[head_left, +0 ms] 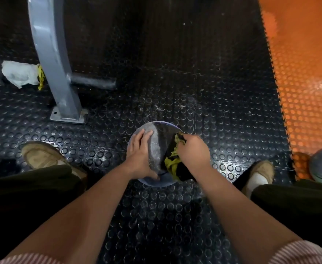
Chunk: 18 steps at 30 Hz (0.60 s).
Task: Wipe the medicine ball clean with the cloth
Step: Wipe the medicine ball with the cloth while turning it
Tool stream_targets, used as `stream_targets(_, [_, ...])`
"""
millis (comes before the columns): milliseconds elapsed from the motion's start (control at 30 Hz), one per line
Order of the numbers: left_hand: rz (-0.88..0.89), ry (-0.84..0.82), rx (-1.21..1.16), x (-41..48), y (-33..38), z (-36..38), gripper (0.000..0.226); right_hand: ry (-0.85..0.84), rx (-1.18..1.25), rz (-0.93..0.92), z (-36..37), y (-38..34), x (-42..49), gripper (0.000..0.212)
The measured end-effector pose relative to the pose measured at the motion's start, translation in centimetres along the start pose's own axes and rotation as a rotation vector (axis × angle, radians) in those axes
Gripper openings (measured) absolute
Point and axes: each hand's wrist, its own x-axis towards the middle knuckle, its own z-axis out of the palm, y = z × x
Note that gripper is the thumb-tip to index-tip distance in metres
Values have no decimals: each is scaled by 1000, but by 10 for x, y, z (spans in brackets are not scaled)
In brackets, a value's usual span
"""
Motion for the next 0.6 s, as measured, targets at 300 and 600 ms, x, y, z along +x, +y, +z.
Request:
stream_targets(300, [43, 7, 5, -3, 11, 6, 136, -50, 106, 56, 1, 10, -5, 32])
stream_targets(600, [74, 26, 107, -16, 8, 16, 128, -121, 284, 108, -14, 12, 13, 21])
